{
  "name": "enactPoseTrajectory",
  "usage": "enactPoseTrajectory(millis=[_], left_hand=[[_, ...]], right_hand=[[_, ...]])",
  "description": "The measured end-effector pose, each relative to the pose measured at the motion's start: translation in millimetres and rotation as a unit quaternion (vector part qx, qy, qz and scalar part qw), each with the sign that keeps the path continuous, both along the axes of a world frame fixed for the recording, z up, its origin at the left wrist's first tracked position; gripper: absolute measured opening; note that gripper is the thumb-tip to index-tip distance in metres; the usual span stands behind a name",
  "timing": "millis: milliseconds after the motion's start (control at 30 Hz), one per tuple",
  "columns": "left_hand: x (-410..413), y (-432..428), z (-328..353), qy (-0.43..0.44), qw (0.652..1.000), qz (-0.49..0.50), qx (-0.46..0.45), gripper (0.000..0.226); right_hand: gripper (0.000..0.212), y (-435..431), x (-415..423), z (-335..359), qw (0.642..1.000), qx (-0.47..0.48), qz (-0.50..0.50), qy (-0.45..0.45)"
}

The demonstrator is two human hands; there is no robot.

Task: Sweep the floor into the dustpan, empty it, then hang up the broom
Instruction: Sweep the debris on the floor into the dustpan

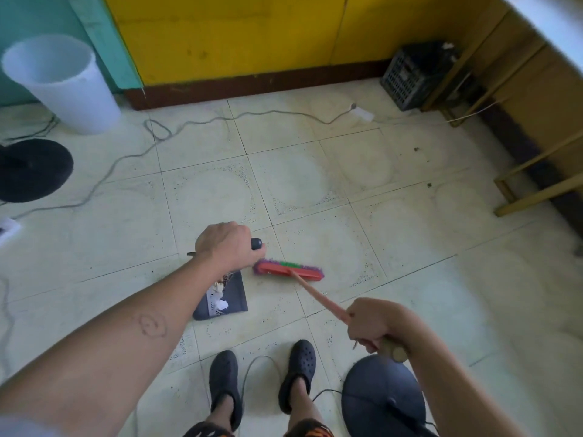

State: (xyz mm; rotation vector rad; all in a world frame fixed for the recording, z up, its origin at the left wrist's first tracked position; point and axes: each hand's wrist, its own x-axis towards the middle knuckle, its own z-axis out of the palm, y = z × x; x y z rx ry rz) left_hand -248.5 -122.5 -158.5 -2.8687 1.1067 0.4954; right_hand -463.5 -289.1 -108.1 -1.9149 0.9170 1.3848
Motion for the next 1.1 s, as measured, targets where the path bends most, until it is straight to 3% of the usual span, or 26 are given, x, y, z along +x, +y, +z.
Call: enactPoseTrajectory(millis=[267, 433, 633, 733, 867, 967, 1033, 1100], left_hand=[[21, 69, 1, 0.015, 1.000, 0.009, -0.014, 0.053], [38, 98, 3, 0.020, 1.000, 0.008, -0.020, 0.051], [41, 100, -1, 0.023, 0.999, -0.005, -0.022, 0.052], [43, 102, -3, 0.017, 0.999, -0.004, -0.028, 0.052], [50, 102, -3, 0.019, 0.999, 0.003, -0.034, 0.053], [53, 101, -1, 0.024, 0.999, 0.008, -0.044, 0.053], [53, 100, -1, 0.026, 0.999, 0.002, -0.045, 0.053], [52, 101, -3, 0.029, 0.999, 0.006, -0.044, 0.052]], right_hand=[[0.018, 25, -15, 31, 0.978, -0.028, -0.195, -0.065], [0.011, 53, 1, 1, 0.973, -0.078, -0.204, -0.076], [0.032, 91, 29, -61, 0.966, -0.130, -0.195, 0.113], [0.022, 117, 35, -67, 0.973, -0.160, -0.153, 0.070], [0.008, 153, 36, -69, 0.992, -0.065, -0.107, 0.006], [0.032, 175, 33, -64, 0.986, -0.055, -0.158, 0.025], [0.029, 188, 32, -60, 0.971, -0.017, -0.235, 0.023], [0.016, 198, 33, -48, 0.932, 0.053, -0.358, 0.018]])
